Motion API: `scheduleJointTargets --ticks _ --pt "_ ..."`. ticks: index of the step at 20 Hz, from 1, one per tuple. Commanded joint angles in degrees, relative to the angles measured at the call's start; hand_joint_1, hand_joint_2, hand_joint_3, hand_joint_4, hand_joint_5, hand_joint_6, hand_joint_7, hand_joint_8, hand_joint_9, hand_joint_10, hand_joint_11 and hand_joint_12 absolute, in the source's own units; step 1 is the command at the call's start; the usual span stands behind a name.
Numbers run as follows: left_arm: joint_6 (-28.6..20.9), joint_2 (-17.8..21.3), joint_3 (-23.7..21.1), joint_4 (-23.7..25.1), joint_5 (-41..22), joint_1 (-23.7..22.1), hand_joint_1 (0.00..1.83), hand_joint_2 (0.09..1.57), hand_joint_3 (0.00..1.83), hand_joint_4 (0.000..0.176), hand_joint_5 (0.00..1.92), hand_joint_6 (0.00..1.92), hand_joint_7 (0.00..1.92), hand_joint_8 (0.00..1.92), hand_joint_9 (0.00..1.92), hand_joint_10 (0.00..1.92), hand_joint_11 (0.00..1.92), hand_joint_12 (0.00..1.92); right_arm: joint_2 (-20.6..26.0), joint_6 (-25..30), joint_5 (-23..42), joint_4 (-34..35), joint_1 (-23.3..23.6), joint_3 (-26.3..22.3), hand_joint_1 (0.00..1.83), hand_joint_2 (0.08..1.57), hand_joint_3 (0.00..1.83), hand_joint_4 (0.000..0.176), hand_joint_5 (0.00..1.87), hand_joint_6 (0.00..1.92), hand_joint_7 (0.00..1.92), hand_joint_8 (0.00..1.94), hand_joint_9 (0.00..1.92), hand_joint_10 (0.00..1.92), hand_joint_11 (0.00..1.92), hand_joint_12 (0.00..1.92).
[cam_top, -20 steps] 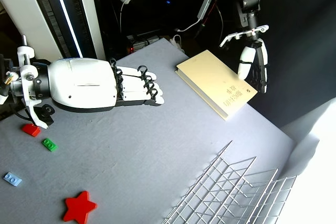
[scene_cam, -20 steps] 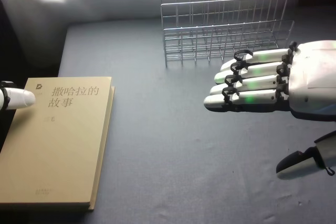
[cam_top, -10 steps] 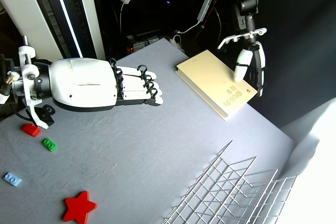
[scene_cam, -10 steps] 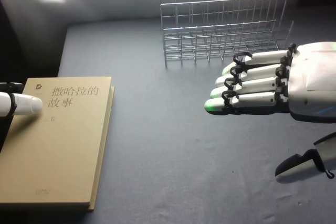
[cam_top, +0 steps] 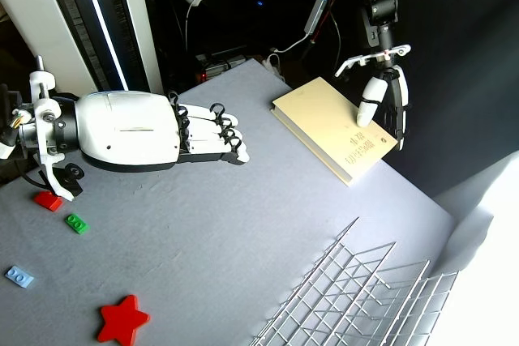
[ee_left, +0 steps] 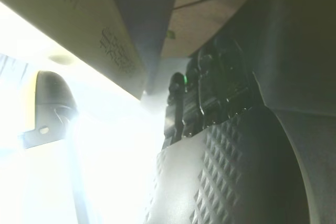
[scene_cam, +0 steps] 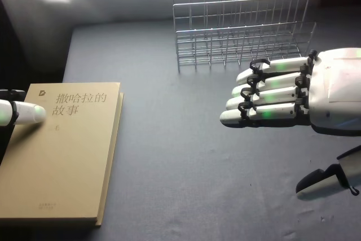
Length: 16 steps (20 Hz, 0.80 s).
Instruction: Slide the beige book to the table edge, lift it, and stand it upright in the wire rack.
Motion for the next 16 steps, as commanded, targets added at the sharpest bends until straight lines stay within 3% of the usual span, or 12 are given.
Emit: scheduleJointTargets --ticks 1,5,9,14,16 --pt "-0.4 0.0 0.1 -1.0 -4.0 -0.4 0.93 0.97 0.0 0.041 0.21 0.01 0.17 0.01 0.19 0.01 0.0 0.6 0.2 0.0 4.0 3.2 0.3 -0.3 0.3 1.06 0.0 0.0 0.12 0.0 0.16 0.0 0.2 0.0 0.0 0.41" --pt "-0.4 -0.3 0.1 -1.0 -3.9 -0.4 0.93 1.0 0.01 0.034 0.23 0.01 0.19 0.01 0.17 0.01 0.0 0.53 0.2 -0.2 3.9 3.2 0.2 -0.3 0.32 1.07 0.0 0.0 0.12 0.01 0.14 0.0 0.15 0.0 0.0 0.28" --pt "-0.5 -0.5 0.0 -1.0 -3.8 -0.4 0.97 1.01 0.0 0.0 0.31 0.03 0.3 0.02 0.28 0.04 0.0 0.81 0.2 -0.3 3.9 3.1 0.2 -0.3 0.3 1.07 0.0 0.0 0.09 0.0 0.15 0.0 0.18 0.01 0.0 0.37" --pt "-1.3 -0.6 -0.8 -1.0 -3.7 0.1 1.04 1.02 0.0 0.0 0.51 0.05 0.59 0.04 0.54 0.1 0.0 1.36 0.2 -0.6 3.9 3.1 0.1 -0.3 0.26 1.07 0.0 0.0 0.13 0.01 0.19 0.0 0.2 0.0 0.0 0.41" --pt "-1.9 -0.7 -0.9 -1.0 -4.1 0.6 1.04 1.03 0.0 0.0 0.52 0.05 0.62 0.04 0.59 0.13 0.04 1.44 0.2 -0.6 3.9 3.1 0.1 -0.3 0.24 1.07 0.0 0.0 0.13 0.01 0.19 0.0 0.21 0.01 0.0 0.42"
